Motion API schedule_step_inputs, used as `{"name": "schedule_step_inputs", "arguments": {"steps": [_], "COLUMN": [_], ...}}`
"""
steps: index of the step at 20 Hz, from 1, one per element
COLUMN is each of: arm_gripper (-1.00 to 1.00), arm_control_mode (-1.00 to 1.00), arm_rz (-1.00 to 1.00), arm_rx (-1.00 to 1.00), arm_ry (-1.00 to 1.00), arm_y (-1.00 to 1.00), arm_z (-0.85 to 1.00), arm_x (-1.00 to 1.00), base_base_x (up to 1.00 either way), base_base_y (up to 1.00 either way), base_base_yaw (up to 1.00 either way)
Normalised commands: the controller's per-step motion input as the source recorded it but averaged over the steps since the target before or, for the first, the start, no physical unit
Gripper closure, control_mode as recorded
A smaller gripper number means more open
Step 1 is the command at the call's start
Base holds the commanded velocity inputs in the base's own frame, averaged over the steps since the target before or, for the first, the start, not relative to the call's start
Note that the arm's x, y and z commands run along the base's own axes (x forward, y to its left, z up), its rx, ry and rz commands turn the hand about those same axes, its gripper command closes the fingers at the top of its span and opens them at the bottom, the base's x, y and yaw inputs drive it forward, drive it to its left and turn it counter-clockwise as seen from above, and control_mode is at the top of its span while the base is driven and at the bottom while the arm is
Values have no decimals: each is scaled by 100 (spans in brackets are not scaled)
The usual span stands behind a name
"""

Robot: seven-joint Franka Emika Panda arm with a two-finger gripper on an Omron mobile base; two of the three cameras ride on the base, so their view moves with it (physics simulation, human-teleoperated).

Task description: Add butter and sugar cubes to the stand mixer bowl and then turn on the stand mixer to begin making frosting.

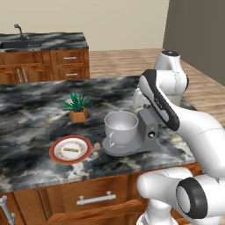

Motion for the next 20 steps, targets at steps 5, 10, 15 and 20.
{"name": "schedule_step_inputs", "arguments": {"steps": [5, 10, 15, 20], "arm_gripper": [-100, -100, -100, -100], "arm_control_mode": [100, 100, 100, 100], "arm_rz": [0, 0, 0, 0], "arm_rx": [0, 0, 0, 0], "arm_ry": [0, 0, 0, 0], "arm_y": [0, 0, 0, 0], "arm_z": [0, 0, 0, 0], "arm_x": [0, 0, 0, 0], "base_base_x": [0, -2, -9, -8], "base_base_y": [0, 5, 28, 33], "base_base_yaw": [0, -4, -14, -13]}}
